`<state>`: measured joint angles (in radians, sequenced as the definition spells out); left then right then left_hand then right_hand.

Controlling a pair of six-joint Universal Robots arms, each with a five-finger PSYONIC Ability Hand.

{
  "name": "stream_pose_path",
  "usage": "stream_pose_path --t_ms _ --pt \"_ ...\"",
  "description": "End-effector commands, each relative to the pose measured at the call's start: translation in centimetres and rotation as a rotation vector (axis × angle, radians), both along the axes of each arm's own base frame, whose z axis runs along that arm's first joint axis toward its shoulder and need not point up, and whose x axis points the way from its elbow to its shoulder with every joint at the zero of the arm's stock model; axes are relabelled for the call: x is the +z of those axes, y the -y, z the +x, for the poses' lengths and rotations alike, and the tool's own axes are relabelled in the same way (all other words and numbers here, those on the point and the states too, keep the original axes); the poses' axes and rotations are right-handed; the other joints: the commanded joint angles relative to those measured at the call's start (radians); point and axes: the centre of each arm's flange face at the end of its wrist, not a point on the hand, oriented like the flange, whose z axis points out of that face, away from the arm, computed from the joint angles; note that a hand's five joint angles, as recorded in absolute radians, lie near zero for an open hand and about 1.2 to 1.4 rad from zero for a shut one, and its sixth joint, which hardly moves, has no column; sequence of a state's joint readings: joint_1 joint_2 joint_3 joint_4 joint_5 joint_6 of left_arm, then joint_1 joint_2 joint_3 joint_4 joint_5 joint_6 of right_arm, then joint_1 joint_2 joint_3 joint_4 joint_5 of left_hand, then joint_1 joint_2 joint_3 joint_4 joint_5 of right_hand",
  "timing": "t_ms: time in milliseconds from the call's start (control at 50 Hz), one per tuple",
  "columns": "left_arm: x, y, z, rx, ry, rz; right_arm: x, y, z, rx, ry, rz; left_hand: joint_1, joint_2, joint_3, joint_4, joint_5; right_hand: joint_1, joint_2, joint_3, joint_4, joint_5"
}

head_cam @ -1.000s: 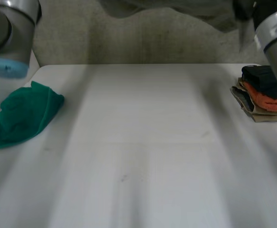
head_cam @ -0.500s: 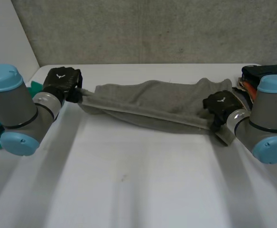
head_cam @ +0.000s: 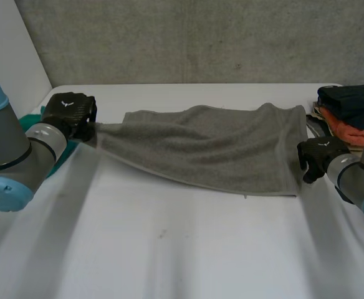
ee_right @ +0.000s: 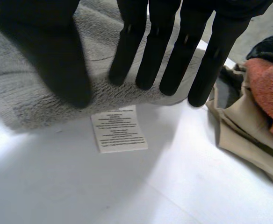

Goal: Fold the laundry.

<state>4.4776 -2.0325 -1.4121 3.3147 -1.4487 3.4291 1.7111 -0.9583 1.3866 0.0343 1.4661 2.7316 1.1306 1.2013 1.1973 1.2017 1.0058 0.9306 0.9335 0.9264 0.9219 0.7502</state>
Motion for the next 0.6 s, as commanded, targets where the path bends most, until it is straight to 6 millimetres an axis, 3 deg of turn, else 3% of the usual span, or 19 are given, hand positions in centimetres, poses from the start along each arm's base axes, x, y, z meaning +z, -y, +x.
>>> stream_pose_path --t_ms 20,40,140,200,380,600 --pt "-0.2 -1.4 0.2 -0.01 0.052 0.051 -0.4 -0.7 -0.4 0.082 0.013 0.047 0.266 0.195 0.199 0.195 0.216 0.466 0.463 0.47 0.474 0.472" --pt "-0.1 -1.6 0.3 -0.009 0.056 0.056 -0.4 -0.8 -0.5 0.088 0.006 0.053 0.266 0.195 0.199 0.195 0.216 0.466 0.463 0.47 0.474 0.472" --pt "0.4 -2.2 0.2 -0.017 0.075 0.05 0.6 -2.1 -1.4 0.095 -0.002 0.079 0.266 0.195 0.199 0.195 0.216 -0.241 -0.244 -0.237 -0.233 -0.235" --pt "0.6 -2.1 0.2 -0.014 0.077 0.045 0.9 -2.6 -1.4 0.099 0.006 0.069 0.266 0.195 0.199 0.195 0.216 -0.371 -0.374 -0.367 -0.362 -0.365" --pt "1.6 -1.6 -0.6 -0.017 0.066 0.012 1.0 -4.3 0.3 0.134 0.061 0.024 0.266 0.195 0.199 0.195 0.216 -0.354 -0.357 -0.35 -0.345 -0.348" --pt "1.7 -1.4 -1.1 -0.003 0.066 0.018 -1.6 -3.0 1.2 0.147 0.016 0.003 0.266 0.195 0.199 0.195 0.216 -0.292 -0.295 -0.288 -0.284 -0.286"
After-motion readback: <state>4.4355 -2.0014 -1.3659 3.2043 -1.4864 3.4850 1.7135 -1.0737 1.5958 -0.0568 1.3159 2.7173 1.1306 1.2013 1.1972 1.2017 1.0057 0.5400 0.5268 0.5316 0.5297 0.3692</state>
